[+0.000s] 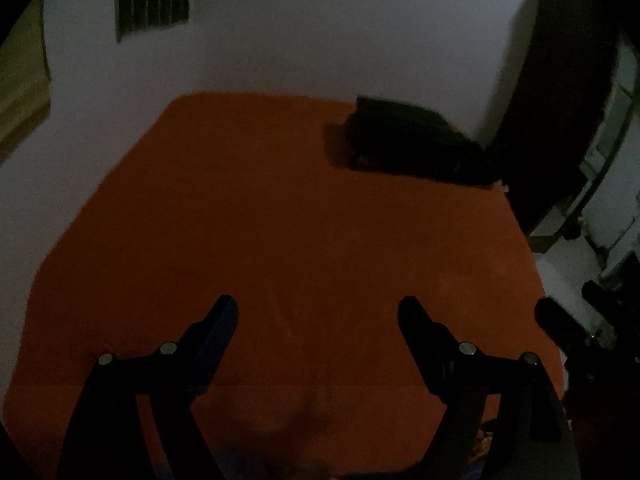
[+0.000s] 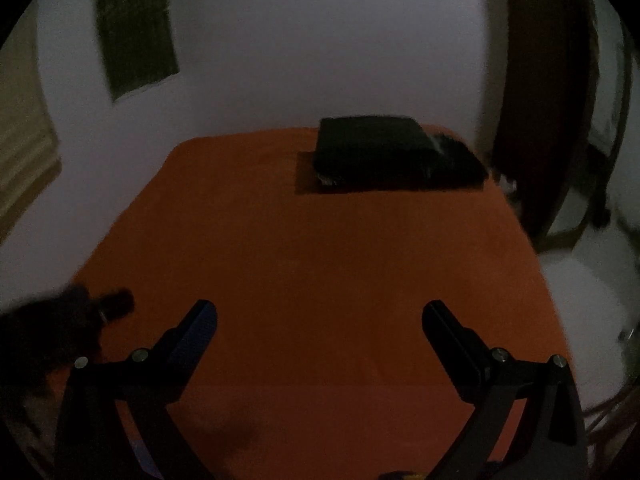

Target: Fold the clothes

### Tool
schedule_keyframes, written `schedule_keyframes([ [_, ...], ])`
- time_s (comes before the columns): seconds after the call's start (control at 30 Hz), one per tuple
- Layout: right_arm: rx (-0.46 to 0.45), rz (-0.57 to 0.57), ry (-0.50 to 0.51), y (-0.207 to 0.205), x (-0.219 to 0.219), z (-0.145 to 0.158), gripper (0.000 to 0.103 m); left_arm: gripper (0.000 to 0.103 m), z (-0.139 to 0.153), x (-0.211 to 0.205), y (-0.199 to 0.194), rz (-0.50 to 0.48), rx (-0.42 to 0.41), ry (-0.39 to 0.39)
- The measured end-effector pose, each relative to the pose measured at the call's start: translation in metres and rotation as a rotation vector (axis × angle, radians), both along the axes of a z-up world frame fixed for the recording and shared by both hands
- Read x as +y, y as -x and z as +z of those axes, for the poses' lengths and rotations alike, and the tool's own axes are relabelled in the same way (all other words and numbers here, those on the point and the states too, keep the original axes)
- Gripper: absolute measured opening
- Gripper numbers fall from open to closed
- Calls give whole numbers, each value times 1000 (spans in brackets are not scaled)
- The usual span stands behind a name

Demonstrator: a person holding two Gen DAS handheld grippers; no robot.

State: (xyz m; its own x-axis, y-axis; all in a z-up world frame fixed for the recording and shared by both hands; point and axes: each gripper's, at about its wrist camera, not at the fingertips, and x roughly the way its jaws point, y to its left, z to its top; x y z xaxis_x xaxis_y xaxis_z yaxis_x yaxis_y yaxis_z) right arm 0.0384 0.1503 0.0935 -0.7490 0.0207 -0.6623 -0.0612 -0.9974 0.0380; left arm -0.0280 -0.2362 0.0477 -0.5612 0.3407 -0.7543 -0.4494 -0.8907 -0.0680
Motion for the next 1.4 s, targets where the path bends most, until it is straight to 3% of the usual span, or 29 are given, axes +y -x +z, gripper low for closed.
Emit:
schedule_keyframes([
  [0.1,32,23,-52,-13,-2,11,102,83,13,-10,3,53,25,11],
  [0.23,17,-46,6,-17,15,22,102,83,17,-34,-6,126,-4,-86],
  [0.47,7,-37,-46,-16,9,19,102,83,6,-16,-36,-74,46,71],
  [0.67,-42,-69,14,-12,5,12,102,83,3,-6,-38,-65,67,65],
  [0.9,-81,-80,51,-4,7,3,102,83,-11,2,-32,-21,-13,71],
  [1.1,-110,-70,64,-1,9,-2,103,83,-17,12,-34,-38,14,126],
  [1.4,-98,-37,98,-5,10,2,103,83,-13,9,-37,-40,10,102],
])
